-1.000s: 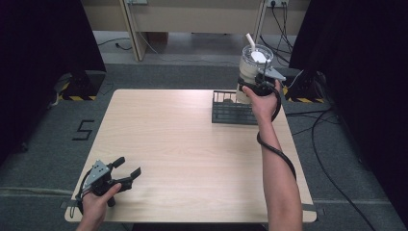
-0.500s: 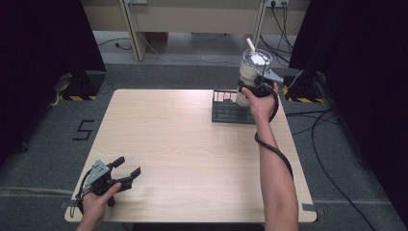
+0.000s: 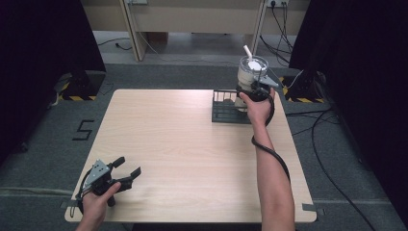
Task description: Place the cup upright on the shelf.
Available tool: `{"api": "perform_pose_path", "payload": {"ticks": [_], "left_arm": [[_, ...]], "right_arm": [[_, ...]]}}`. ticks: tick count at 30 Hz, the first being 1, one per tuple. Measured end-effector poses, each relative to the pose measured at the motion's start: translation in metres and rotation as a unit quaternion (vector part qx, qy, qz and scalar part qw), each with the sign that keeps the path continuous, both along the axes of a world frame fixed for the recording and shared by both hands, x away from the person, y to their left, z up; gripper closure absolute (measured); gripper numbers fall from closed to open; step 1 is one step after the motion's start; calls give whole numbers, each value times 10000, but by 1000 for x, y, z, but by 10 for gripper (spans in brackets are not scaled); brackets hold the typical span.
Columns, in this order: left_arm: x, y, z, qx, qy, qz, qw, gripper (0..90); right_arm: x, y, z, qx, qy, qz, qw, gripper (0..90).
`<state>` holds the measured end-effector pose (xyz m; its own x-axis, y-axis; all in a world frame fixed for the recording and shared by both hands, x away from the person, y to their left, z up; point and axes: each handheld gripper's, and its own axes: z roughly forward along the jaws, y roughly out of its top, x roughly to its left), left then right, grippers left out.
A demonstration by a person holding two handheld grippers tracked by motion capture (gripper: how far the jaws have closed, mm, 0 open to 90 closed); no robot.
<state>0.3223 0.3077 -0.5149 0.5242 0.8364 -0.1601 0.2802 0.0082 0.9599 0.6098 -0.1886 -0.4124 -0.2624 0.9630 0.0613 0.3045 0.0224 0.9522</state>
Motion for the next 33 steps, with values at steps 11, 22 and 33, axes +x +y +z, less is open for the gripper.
{"api": "perform_pose_path", "payload": {"ticks": [11,22,33], "left_arm": [[0,-1,0,37,8,-22,10000,143],[-1,-2,0,82,9,-68,9999,143],[0,-3,0,67,16,-72,10000,143]], "right_arm": [[0,-2,-13,-12,37,-75,10000,101],[-5,4,-21,-44,-167,-106,9998,88],[-9,4,-21,19,-188,-150,9997,81]]}}
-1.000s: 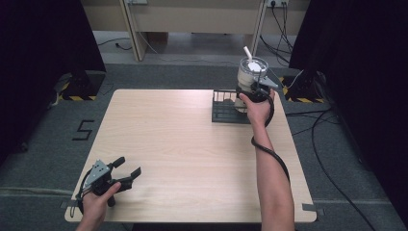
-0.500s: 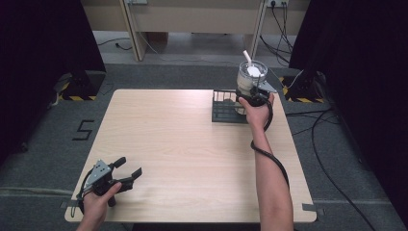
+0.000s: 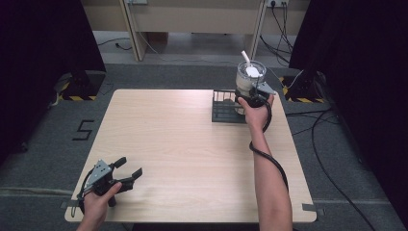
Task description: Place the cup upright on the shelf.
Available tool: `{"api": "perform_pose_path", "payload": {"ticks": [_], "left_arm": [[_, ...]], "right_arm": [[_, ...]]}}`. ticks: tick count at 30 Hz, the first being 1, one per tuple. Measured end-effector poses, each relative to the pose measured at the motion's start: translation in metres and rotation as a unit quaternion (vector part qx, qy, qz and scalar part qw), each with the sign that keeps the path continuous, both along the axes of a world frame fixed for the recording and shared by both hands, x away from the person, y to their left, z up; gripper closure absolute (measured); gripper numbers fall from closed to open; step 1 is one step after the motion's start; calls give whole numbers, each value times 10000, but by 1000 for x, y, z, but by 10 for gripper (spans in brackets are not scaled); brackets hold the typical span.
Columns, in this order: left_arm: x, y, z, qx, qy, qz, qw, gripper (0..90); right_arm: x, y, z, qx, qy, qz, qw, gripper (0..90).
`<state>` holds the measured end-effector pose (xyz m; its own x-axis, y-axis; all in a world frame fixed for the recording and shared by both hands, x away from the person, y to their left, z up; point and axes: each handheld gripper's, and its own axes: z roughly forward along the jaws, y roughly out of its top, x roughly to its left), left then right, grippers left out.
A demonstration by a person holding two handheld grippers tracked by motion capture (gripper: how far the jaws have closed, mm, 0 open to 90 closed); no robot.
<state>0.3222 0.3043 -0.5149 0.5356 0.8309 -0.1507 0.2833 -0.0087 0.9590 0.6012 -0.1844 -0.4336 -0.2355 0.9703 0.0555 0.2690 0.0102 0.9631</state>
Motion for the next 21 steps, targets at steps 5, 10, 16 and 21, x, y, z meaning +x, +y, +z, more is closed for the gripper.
{"api": "perform_pose_path", "payload": {"ticks": [5,10,16,21], "left_arm": [[0,0,0,9,-4,-10,10000,144],[0,-1,0,16,-14,-24,10000,143],[0,-2,0,24,-8,-24,10000,143],[0,-2,0,34,-16,-37,10000,143]], "right_arm": [[-6,1,0,16,-11,-57,10000,80],[-11,-2,1,0,5,0,10000,79],[-20,-4,5,-72,14,68,9999,83],[-30,-7,7,-120,33,132,9998,89]]}}
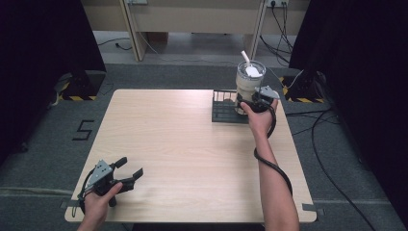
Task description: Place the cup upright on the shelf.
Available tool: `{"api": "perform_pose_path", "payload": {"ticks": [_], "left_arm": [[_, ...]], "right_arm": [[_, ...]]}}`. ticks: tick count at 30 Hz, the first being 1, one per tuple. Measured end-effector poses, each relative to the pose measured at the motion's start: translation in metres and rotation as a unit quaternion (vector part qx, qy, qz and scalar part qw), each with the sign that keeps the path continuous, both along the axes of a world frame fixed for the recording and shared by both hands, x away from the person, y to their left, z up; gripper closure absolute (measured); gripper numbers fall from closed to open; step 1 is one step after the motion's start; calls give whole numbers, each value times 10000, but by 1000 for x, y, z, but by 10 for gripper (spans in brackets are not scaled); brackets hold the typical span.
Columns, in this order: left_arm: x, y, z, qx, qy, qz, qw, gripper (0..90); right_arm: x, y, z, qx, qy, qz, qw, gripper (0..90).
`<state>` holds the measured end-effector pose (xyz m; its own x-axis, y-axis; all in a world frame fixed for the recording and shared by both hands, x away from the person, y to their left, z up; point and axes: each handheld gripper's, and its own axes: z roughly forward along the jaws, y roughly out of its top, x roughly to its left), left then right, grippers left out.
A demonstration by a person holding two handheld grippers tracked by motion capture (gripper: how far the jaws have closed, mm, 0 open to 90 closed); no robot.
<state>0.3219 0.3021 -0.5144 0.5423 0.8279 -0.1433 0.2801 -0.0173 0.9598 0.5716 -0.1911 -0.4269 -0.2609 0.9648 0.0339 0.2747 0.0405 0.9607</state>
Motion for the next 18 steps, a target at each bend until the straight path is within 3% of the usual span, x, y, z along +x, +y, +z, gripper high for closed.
{"api": "perform_pose_path", "payload": {"ticks": [18], "left_arm": [[-1,-1,0,16,-11,-15,10000,144]], "right_arm": [[-43,-7,7,66,30,170,9998,144]]}}
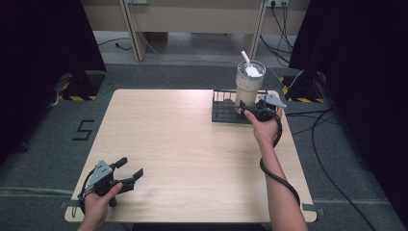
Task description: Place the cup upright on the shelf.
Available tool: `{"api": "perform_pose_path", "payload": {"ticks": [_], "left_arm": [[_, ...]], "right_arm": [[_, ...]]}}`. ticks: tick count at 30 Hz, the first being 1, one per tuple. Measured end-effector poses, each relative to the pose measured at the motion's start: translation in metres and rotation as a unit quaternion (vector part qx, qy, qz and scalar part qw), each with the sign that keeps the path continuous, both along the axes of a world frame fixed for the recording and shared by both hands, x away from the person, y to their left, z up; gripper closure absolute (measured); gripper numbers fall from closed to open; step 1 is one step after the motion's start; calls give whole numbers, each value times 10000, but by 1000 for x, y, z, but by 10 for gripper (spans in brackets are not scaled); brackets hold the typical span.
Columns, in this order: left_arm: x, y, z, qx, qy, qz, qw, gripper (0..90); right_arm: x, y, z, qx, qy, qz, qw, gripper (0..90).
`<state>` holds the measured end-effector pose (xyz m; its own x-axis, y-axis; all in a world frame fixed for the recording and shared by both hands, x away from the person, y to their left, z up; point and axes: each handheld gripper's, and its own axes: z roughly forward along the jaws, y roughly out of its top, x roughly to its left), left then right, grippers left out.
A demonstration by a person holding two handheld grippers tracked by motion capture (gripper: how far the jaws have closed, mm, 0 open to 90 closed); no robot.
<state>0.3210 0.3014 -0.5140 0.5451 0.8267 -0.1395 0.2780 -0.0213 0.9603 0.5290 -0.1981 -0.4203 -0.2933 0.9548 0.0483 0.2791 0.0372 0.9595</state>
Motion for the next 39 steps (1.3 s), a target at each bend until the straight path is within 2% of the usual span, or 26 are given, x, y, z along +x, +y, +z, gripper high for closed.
{"api": "perform_pose_path", "payload": {"ticks": [13,33,39], "left_arm": [[-1,0,0,9,1,8,10000,144],[-2,0,-1,54,16,23,10000,143],[-2,0,-1,75,24,21,10000,143]], "right_arm": [[-25,-5,2,9,-21,111,9999,154],[-67,-25,-6,-62,79,208,9997,172],[-81,-29,-13,-116,111,218,9996,173]]}}
